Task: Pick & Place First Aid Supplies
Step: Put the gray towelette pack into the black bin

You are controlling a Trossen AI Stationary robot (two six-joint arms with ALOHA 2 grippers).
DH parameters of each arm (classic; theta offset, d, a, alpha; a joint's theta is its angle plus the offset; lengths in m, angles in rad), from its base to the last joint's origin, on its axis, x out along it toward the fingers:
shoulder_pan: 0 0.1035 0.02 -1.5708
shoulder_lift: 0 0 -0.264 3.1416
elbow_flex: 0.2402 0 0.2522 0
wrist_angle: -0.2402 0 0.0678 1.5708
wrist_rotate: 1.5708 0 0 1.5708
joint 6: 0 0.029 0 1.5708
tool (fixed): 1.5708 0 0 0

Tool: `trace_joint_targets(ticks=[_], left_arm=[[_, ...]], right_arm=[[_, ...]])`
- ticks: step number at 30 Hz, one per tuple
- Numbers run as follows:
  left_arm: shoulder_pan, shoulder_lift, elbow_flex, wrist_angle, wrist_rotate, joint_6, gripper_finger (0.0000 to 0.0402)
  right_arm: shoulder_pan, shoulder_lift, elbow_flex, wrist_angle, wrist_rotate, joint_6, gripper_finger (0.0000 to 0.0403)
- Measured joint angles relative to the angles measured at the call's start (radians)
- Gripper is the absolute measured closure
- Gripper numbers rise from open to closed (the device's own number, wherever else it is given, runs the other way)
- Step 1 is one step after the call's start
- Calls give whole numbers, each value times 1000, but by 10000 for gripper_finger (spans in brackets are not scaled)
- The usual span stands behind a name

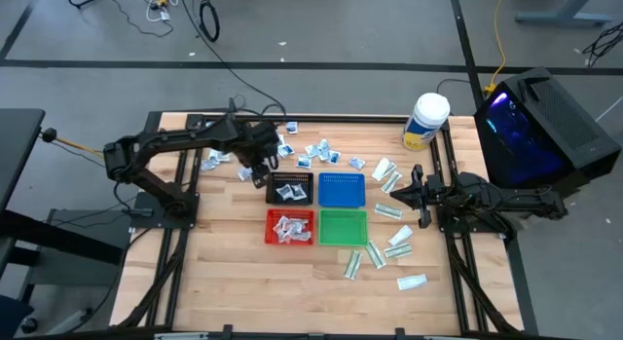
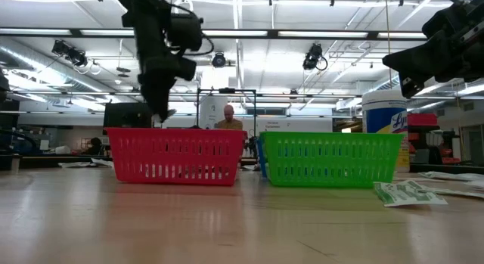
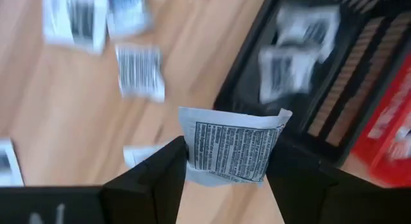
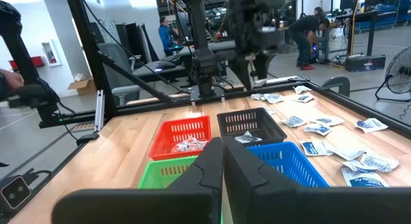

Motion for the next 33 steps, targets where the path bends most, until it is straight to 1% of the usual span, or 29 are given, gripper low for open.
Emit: trace_joint_targets(ticks=[4,9,15,20,28,33], left_arm=[[-16,0,22,89,0,39,193],[-43,3,23,165,0,42,193],[-70,56,24,225,3,42,193],[-86,107,24,241,9,42,193],[-110,178,24,239,88,43,193],[-114,199,24,238,88,42,193]], right_arm=[[0,0,0,0,0,0,385],[0,0,0,0,0,0,385],[0,0,0,0,0,0,385],[0,0,0,0,0,0,385],[0,0,0,0,0,0,385],[0,0,0,0,0,0,385]])
